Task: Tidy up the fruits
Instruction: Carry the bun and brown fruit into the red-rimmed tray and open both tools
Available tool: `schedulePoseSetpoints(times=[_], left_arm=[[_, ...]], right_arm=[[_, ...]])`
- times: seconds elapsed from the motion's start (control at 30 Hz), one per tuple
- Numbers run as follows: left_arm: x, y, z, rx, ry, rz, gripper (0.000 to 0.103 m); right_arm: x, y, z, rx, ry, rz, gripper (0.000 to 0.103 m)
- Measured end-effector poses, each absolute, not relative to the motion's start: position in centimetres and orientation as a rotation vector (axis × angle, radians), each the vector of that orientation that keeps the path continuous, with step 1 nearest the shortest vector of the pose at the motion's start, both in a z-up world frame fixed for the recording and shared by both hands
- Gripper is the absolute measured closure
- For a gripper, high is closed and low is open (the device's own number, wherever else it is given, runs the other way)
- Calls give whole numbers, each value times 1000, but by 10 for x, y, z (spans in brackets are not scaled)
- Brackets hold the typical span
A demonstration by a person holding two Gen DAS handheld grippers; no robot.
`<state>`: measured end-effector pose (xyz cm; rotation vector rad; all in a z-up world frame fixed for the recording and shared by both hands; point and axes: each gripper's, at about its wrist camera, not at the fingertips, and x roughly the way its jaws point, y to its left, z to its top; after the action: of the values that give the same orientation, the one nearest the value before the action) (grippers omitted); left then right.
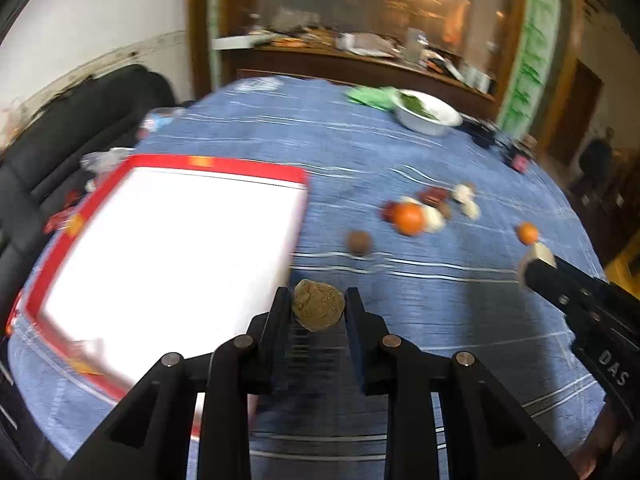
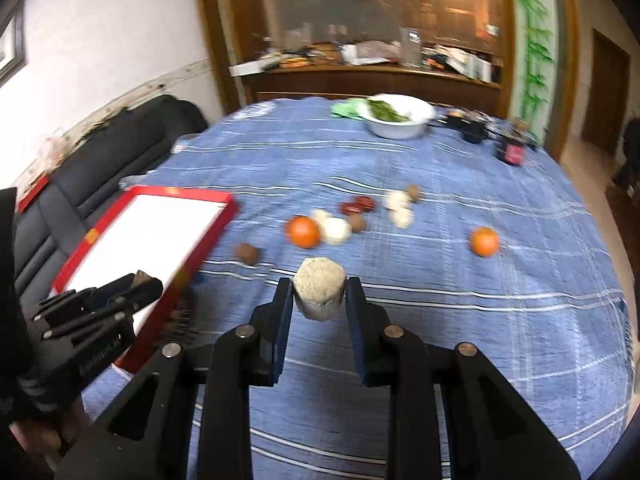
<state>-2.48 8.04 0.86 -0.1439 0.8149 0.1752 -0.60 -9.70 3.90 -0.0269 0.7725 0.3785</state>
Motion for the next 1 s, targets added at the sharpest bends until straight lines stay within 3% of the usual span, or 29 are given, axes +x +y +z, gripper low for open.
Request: schedulePoseSetpoints(times=[0.3, 0.9, 0.93, 0.97, 1.0], left_arm=[[-44, 171, 0, -231, 809, 342, 77], [-53, 228, -19, -263, 852, 488, 76], [-52, 229, -21, -266, 861, 490, 76], [-52, 230, -22, -272, 869, 488, 74], [-52, 231, -22, -281, 874, 485, 62]], right_arm=[[-13, -12, 33, -77, 778, 556, 74], [-8, 90, -5, -133, 884, 719, 73], [-7, 92, -7, -142, 899, 721, 67], [-7, 93, -8, -147, 903, 725, 52], [-8, 92, -7, -143, 899, 730, 45]])
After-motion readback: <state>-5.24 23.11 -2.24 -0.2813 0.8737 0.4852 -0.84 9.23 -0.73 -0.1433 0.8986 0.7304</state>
